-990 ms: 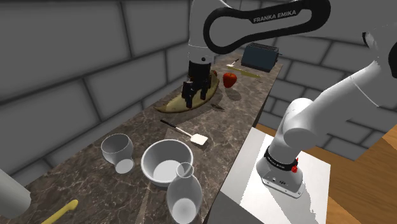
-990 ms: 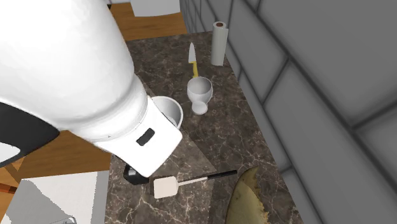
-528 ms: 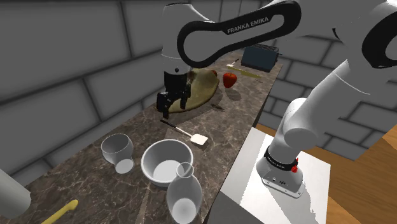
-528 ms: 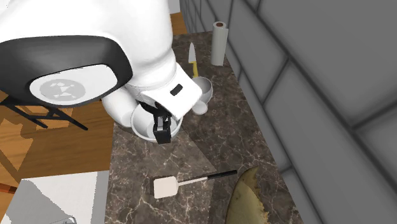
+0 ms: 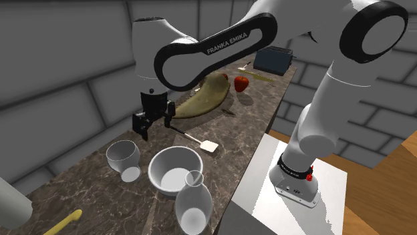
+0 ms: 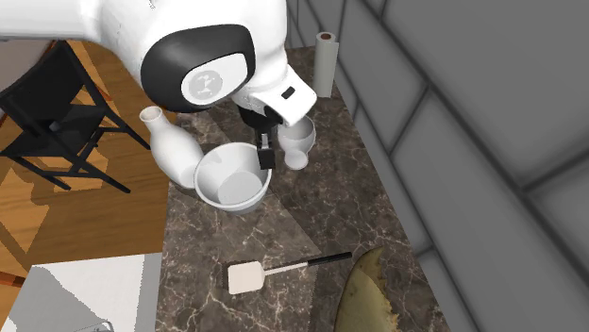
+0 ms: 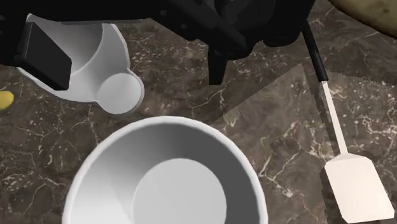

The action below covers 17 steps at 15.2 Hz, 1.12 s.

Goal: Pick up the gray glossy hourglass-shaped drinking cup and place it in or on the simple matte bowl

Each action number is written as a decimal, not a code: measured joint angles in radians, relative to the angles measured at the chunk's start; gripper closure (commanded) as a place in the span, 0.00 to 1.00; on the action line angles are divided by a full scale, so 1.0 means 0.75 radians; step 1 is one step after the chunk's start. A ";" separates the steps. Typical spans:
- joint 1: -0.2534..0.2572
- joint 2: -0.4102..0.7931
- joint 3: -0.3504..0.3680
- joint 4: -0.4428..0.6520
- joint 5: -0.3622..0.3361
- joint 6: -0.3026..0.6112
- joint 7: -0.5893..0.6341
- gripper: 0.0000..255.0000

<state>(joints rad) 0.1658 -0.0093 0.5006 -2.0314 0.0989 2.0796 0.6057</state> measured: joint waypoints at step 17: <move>0.310 0.738 -0.018 0.716 -0.445 -0.022 0.417 0.00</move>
<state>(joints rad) 0.3982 0.5445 0.4873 -1.4945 -0.2348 2.0631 0.9181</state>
